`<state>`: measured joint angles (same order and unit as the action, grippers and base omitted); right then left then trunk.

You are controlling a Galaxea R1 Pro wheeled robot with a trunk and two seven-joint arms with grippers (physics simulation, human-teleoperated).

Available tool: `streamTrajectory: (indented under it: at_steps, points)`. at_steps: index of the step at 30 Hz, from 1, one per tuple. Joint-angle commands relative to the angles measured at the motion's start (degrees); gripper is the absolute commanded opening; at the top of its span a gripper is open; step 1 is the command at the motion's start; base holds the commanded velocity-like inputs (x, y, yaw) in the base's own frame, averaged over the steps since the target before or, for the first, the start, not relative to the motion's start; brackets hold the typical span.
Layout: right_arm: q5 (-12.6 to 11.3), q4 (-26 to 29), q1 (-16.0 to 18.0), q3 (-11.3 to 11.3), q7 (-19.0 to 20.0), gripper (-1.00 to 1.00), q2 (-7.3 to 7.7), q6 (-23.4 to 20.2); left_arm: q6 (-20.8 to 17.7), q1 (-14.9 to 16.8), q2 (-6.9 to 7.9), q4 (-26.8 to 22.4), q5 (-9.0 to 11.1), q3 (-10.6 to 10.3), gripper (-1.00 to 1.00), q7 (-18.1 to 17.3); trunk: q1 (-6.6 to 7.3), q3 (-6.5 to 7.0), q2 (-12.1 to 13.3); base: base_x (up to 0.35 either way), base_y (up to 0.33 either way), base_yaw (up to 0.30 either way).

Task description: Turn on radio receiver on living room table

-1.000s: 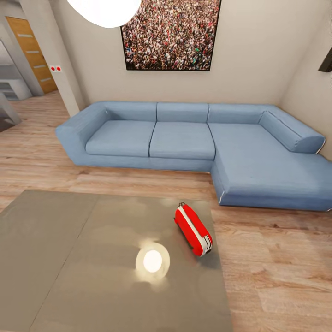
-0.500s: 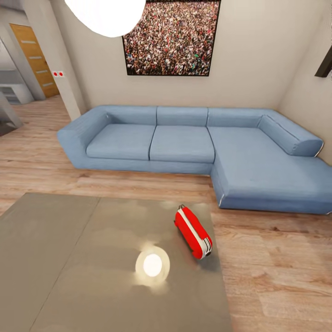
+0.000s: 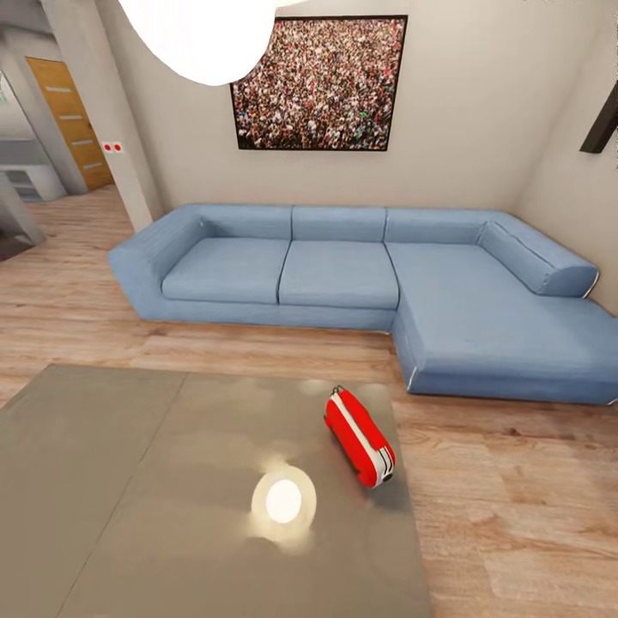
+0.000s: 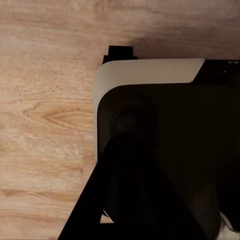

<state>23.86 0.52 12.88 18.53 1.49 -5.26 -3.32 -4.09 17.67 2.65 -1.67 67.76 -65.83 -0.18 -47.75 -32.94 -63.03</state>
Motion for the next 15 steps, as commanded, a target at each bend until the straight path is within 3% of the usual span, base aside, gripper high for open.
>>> streamTrajectory:
  at_steps: [1,8,15]
  points:
    - [-0.1,0.0,0.0,0.0,0.0,1.0,-0.03,0.0,0.0,0.0,0.0,0.0,0.0,0.0,-1.0,0.0,0.0,0.09,0.0,0.0,0.0,0.0]
    - [-0.2,-0.1,0.0,-0.1,0.0,1.0,-0.09,0.4,0.2,0.0,-0.01,0.0,0.0,0.0,-1.0,0.0,0.0,0.73,0.0,0.0,0.0,0.0]
    - [-0.2,-1.1,0.0,-0.2,0.0,1.0,-0.02,3.8,1.9,0.0,0.16,0.0,0.1,0.0,-1.0,0.0,0.0,1.03,0.0,0.0,0.0,0.0]
